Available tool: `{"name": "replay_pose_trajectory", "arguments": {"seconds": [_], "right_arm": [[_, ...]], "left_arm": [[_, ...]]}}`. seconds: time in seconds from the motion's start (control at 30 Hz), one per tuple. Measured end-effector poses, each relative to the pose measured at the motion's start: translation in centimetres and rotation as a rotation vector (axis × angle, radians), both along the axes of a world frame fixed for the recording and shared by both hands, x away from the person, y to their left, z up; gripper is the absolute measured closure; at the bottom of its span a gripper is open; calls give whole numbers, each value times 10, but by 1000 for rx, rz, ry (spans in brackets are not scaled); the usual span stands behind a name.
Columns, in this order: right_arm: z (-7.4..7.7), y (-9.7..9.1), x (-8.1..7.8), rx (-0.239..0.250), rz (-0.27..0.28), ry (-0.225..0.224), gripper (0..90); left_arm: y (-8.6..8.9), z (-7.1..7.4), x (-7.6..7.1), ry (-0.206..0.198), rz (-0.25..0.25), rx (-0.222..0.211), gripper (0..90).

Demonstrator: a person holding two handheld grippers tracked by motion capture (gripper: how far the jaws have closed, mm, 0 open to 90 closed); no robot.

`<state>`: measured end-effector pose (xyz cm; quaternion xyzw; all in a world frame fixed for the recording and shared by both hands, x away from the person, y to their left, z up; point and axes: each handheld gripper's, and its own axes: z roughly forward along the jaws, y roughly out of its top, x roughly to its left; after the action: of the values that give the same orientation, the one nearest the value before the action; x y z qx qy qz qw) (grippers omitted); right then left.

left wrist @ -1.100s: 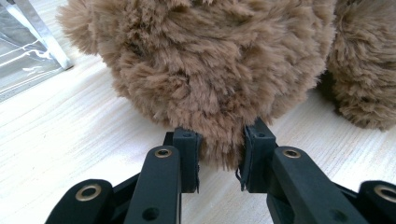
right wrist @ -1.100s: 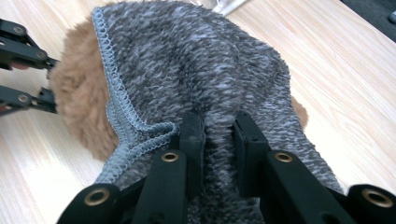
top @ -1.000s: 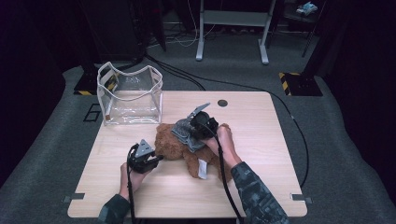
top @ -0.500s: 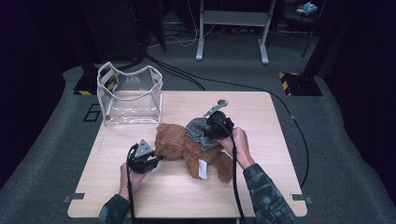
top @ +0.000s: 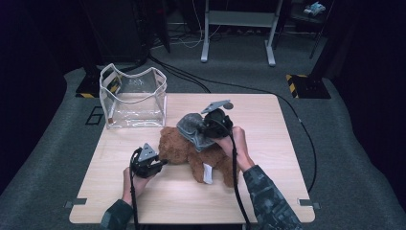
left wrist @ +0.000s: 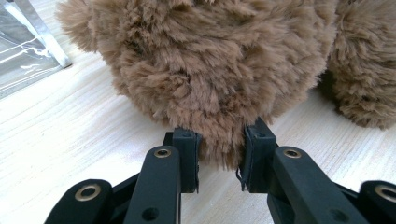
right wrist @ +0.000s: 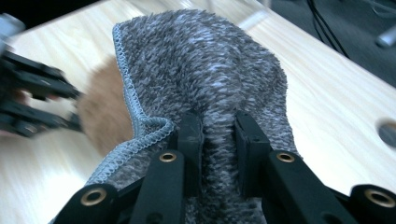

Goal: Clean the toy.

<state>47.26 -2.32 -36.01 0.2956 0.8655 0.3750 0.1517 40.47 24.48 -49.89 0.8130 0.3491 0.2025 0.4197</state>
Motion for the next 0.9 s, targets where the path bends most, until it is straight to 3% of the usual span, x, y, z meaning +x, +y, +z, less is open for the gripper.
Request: {"name": "replay_pose_trajectory", "arguments": {"seconds": [0.17, 0.33, 0.4, 0.57, 0.7, 0.73, 0.9], "right_arm": [[-5, 35, 5, -20, 51, 29, 719], [-23, 61, 13, -56, 71, 102, 535], [-27, 65, 14, -59, 74, 96, 495], [-27, 63, 10, -45, 61, 56, 678], [-27, 54, 11, -61, 64, 42, 735], [-28, 54, 10, -55, 43, 50, 741], [-29, 44, 11, -108, 41, 37, 763]], "left_arm": [[-1, 0, 0, -9, 1, 2, 718], [-1, 0, 0, -6, 4, 7, 717], [-1, 0, 0, 4, 5, 0, 716], [0, 0, 1, -3, 2, 3, 716], [0, 0, 1, -3, 2, 3, 715], [0, 0, 1, -3, 2, 3, 714], [0, 0, 1, 0, -2, 2, 714]]}}
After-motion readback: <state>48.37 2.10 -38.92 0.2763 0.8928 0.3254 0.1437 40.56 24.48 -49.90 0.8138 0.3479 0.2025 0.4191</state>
